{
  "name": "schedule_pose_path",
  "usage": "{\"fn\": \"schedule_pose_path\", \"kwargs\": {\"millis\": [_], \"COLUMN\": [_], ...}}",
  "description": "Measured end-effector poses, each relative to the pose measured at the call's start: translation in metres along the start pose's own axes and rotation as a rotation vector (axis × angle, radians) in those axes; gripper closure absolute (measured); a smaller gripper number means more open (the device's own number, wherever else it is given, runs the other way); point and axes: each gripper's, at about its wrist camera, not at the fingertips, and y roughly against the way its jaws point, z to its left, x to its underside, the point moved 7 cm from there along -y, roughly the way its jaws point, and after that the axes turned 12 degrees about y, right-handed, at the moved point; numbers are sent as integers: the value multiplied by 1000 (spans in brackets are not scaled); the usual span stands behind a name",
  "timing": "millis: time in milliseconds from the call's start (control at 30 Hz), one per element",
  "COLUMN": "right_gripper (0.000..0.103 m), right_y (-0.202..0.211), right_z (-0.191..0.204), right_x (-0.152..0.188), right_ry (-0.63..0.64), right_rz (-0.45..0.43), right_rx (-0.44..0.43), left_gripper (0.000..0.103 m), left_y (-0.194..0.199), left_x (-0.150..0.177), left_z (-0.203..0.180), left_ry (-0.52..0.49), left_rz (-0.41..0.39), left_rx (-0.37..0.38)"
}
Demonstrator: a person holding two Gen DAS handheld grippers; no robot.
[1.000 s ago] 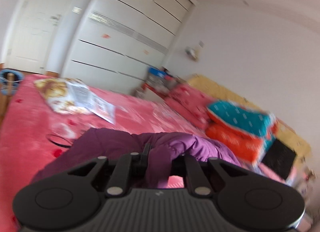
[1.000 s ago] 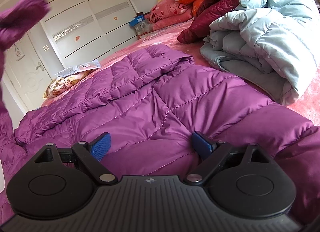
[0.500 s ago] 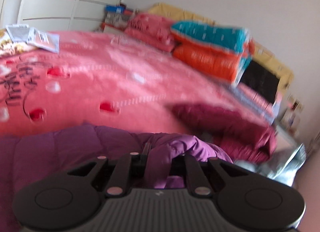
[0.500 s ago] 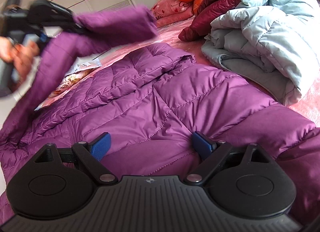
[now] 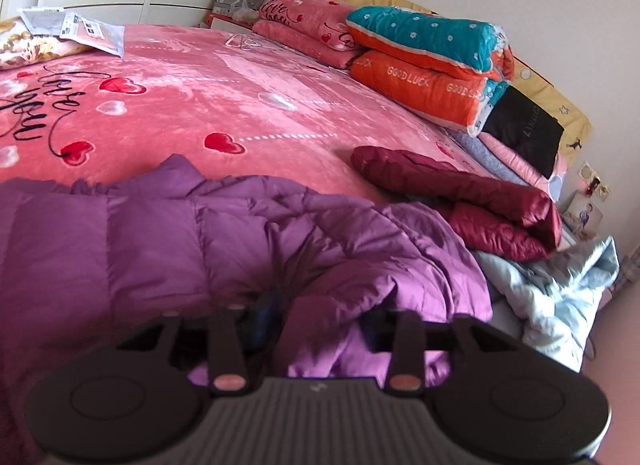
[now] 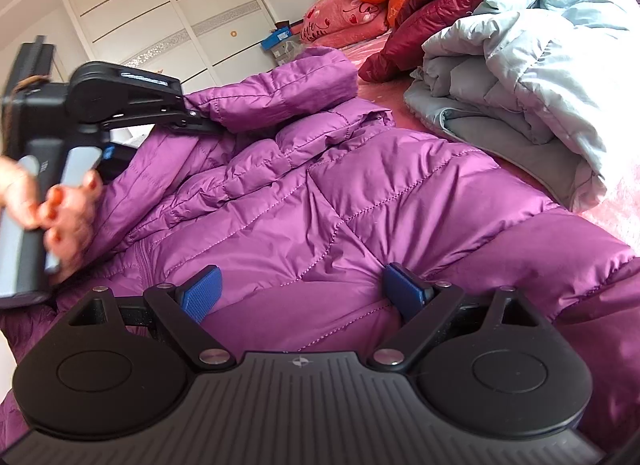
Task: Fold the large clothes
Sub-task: 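Release the sleeve with the left gripper and pull back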
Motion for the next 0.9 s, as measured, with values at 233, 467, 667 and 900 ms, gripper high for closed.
{"fn": "schedule_pose_path", "kwargs": {"millis": [233,467,667,900], "right_gripper": [0,0,0,0], "right_y": [0,0,1,1], "right_z": [-1,2,5,5], "right_x": [0,1,3,2], "right_ry": [-5,-16,-13,-19], "right_rz": [-7,-20,-25,-25], "right_rx": [-3,-2,3,-2], "left_gripper": [6,6,21,23], "left_y": [49,102,118,113], "left_x": [15,20,3,-1], "left_z": [-5,44,102,135], "left_ry": [-86,-121,-56,-72], "left_rz": [-56,-201,-274,-307], "left_rx": [-18,-199,-345,-429]}}
